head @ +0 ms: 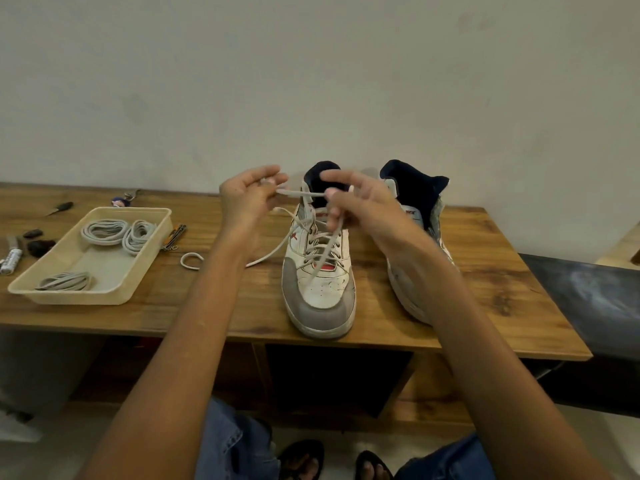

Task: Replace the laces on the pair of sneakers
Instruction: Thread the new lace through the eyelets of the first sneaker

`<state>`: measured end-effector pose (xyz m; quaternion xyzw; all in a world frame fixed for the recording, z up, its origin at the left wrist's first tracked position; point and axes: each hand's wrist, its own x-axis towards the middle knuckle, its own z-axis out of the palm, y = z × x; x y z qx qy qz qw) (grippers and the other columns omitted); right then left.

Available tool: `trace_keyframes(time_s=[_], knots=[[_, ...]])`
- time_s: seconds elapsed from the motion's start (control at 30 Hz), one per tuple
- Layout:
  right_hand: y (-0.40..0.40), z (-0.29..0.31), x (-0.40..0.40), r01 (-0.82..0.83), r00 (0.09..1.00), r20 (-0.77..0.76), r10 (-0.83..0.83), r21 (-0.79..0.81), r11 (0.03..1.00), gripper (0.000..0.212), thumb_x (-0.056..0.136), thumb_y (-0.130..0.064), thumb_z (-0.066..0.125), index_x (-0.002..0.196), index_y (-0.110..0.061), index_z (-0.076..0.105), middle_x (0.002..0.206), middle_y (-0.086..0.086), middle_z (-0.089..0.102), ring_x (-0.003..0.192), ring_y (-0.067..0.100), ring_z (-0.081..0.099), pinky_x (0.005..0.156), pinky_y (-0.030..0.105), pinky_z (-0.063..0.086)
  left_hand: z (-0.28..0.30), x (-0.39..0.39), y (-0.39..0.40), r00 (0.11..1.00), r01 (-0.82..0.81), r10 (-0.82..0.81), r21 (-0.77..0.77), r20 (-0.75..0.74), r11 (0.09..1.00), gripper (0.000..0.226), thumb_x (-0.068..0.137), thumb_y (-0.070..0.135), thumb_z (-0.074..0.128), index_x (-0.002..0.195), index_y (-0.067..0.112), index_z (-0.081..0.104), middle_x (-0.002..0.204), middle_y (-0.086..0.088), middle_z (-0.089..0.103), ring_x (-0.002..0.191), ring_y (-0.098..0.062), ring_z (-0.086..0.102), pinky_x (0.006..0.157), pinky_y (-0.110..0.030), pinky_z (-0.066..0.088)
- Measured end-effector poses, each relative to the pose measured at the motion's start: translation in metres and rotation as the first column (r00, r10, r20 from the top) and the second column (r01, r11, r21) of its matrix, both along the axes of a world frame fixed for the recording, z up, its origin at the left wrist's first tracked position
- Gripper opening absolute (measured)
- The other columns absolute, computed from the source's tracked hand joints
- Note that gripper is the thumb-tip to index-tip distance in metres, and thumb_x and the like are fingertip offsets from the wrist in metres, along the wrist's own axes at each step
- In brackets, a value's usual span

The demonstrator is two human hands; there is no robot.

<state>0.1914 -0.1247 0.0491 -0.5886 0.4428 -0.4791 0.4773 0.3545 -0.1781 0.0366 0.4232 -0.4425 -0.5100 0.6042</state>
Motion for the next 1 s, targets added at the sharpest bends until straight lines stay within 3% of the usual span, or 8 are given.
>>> trace_keyframes(time_s=[0.2,0.33,0.37,0.43,0.5,0.6,0.8,1.0], knots=[[-0.001,0.007,-0.05,0.309,0.949,0.085,-0.303,-0.068,0.949,0.022,0.098,-0.009,0.046,0.091,-0.012,0.066,0.063,-0.004,0.057,0.058,0.008,0.053,0.064,0.021,0.05,-0.025,0.04,-0.032,0.728,-0.265,0.174,0.038,0.663,0.964,0.021,0.085,-0.005,0.049,0.087,0.006,0.067,0.081,-0.013,0.068,0.06,-0.02,0.064,0.076,-0.041,0.057],[0.001,0.004,-0.039,0.26,0.958,-0.09,-0.271,-0.124,0.958,0.021,0.098,-0.005,0.044,0.093,-0.007,0.065,0.065,-0.002,0.061,0.056,0.006,0.056,0.056,0.016,0.048,-0.023,0.036,-0.024,0.237,-0.304,0.109,-0.033,0.965,0.952,0.019,0.09,0.012,0.054,0.1,0.007,0.069,0.107,-0.017,0.066,0.101,-0.034,0.061,0.086,-0.037,0.046],[0.002,0.004,-0.034,0.222,0.961,-0.137,-0.238,-0.126,0.967,0.021,0.098,-0.004,0.044,0.094,-0.006,0.064,0.066,-0.001,0.061,0.057,0.008,0.056,0.056,0.017,0.048,-0.019,0.028,-0.02,0.243,-0.241,0.247,-0.188,0.938,0.952,0.021,0.091,0.014,0.054,0.106,0.007,0.067,0.112,-0.015,0.064,0.107,-0.031,0.057,0.089,-0.037,0.043],[0.002,0.004,-0.023,0.146,0.97,-0.18,-0.165,-0.115,0.983,0.02,0.098,-0.003,0.043,0.092,-0.007,0.062,0.066,0.002,0.061,0.056,0.012,0.056,0.057,0.021,0.049,-0.007,0.009,-0.01,0.54,-0.004,0.345,-0.407,0.768,0.914,0.021,0.093,0.013,0.053,0.11,0.008,0.065,0.112,-0.01,0.065,0.106,-0.021,0.058,0.093,-0.031,0.043],[-0.001,0.003,-0.014,0.135,0.973,-0.169,-0.156,-0.126,0.983,0.016,0.097,-0.002,0.044,0.091,-0.009,0.058,0.064,0.003,0.062,0.052,0.013,0.056,0.055,0.023,0.048,0.006,-0.014,0.004,0.79,0.279,-0.016,-0.336,0.612,0.9,0.021,0.096,0.012,0.05,0.112,0.007,0.063,0.102,-0.008,0.067,0.094,-0.016,0.063,0.088,-0.026,0.05],[-0.007,-0.005,-0.009,0.23,0.957,-0.134,-0.255,-0.179,0.957,0.007,0.095,-0.002,0.048,0.094,-0.005,0.054,0.061,0.004,0.062,0.045,0.008,0.055,0.048,0.02,0.047,0.004,-0.032,0.014,0.775,0.503,-0.353,-0.171,0.525,0.847,0.021,0.094,0.01,0.053,0.111,0.002,0.061,0.082,-0.008,0.066,0.073,-0.014,0.064,0.068,-0.024,0.056],[-0.019,-0.045,-0.008,0.529,0.63,-0.463,-0.624,-0.333,0.781,0.024,0.095,-0.032,0.052,0.091,-0.012,0.063,0.075,-0.008,0.059,0.07,0.007,0.055,0.068,0.026,0.044,-0.016,-0.018,-0.007,0.783,0.151,0.075,-0.306,0.617,0.94,0.011,0.088,0.009,0.061,0.095,0.009,0.07,0.073,0.002,0.067,0.061,-0.006,0.062,0.061,-0.017,0.052],[-0.022,-0.077,0.011,0.546,0.538,-0.525,-0.659,-0.378,0.747,0.032,0.09,-0.04,0.059,0.083,-0.011,0.066,0.075,-0.005,0.062,0.068,0.009,0.055,0.052,0.015,0.034,-0.03,-0.027,-0.004,0.637,0.147,0.228,-0.407,0.736,0.901,0.012,0.085,0.011,0.066,0.094,0.008,0.074,0.083,-0.002,0.071,0.07,-0.003,0.06,0.073,-0.011,0.047]])
